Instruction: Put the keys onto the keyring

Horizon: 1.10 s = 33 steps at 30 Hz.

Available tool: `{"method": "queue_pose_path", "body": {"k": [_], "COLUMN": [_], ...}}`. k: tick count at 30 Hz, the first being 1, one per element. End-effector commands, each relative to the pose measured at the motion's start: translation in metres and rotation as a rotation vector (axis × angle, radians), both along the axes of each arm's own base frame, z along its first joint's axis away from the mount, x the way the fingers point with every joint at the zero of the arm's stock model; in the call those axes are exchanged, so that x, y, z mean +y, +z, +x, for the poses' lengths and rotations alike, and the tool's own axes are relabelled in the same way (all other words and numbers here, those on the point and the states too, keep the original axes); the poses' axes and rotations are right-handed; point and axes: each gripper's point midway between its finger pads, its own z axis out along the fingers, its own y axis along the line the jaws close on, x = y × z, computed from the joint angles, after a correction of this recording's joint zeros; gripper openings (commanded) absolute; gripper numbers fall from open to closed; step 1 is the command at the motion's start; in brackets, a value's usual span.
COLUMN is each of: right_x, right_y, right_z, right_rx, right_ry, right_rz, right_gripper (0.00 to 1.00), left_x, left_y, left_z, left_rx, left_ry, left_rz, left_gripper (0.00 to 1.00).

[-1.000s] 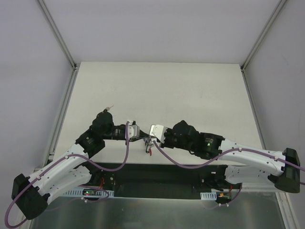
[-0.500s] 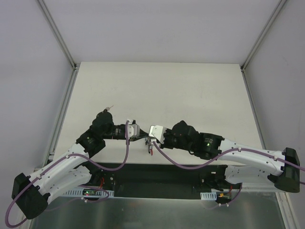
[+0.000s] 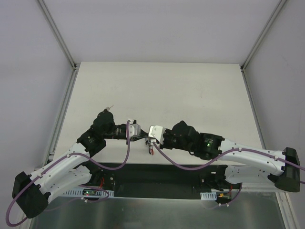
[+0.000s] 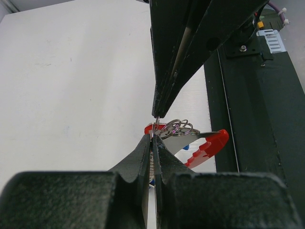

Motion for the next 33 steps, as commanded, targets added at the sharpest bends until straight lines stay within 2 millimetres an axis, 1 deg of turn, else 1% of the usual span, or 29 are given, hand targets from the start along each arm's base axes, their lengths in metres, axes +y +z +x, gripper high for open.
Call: {"method": "queue_pose_path", "body": {"k": [1,8,15,24,33], "right_x": [0.012,0.012,0.008,0.005,0.007], "right_y": [0.036,0.026,0.018,0.021,0.028], "right_z": [0.002,0.005,0.009,0.013,0.008], "right_rx": [-0.026,-0.016,-0.012,-0.020,-0.012], "right_ry": [-0.008,-0.022,-0.052,-0.081,-0.053], "right_rz": [0.106,0.068,0.036,0.035,0.056], "right_gripper": [0.02,0.01,0.01,0.01,0.01], "left_x": [-0.006,-0.006,-0.005,-0.004,-0.004], "left_y": [0.014,0.014,0.016,0.017,0.014], "left_z": [-0.007,-0.007,-0.005,-0.004,-0.002], "left_rx": [-0.054,-0.054,-0.065,-0.074,-0.066], "left_ry": [-0.060,-0.059,-0.047,-0.037,-0.033], "left_rz": [-0.046,-0.046,-0.048,-0.050,-0.043], "left_gripper": [0.00,0.00,0.00,0.00,0.00]}}
